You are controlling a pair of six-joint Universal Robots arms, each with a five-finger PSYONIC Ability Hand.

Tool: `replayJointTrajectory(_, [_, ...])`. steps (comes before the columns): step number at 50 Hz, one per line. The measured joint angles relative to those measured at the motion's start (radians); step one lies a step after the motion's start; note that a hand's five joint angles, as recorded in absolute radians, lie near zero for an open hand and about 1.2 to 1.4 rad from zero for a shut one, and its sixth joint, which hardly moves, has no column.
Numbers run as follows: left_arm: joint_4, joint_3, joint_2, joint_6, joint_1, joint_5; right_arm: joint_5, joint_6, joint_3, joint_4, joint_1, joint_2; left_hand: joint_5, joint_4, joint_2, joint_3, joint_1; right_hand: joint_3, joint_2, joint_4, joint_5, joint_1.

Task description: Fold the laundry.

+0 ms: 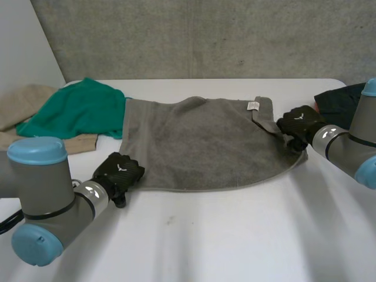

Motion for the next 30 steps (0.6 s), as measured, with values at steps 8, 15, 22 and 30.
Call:
replayJointTrajectory(8, [0.015,0.015,-0.014,0.019,0.009,-0.015,0.091,0.169,0.038,-0.009,-0.029,-0.032,0.064,0.06,0.055,0.039,0.052,0.004,0.0,0.0,0.0,0.0])
replayJointTrajectory(15, [0.035,0.048,-0.04,0.02,0.015,-0.023,0.118,0.276,0.068,-0.036,-0.043,-0.051,0.122,0.119,0.115,0.106,0.112,0.005,0.0,0.0,0.005,0.0])
replayJointTrajectory(22, [0.05,0.089,-0.078,0.026,0.013,-0.03,0.115,0.283,0.079,-0.04,-0.047,-0.053,0.156,0.155,0.153,0.144,0.15,0.005,0.0,0.0,0.005,0.0])
replayJointTrajectory(30, [0.07,0.144,-0.131,0.063,0.011,-0.039,0.113,0.274,0.091,-0.039,-0.044,-0.058,0.159,0.162,0.164,0.153,0.159,0.005,0.0,0.0,0.005,0.0])
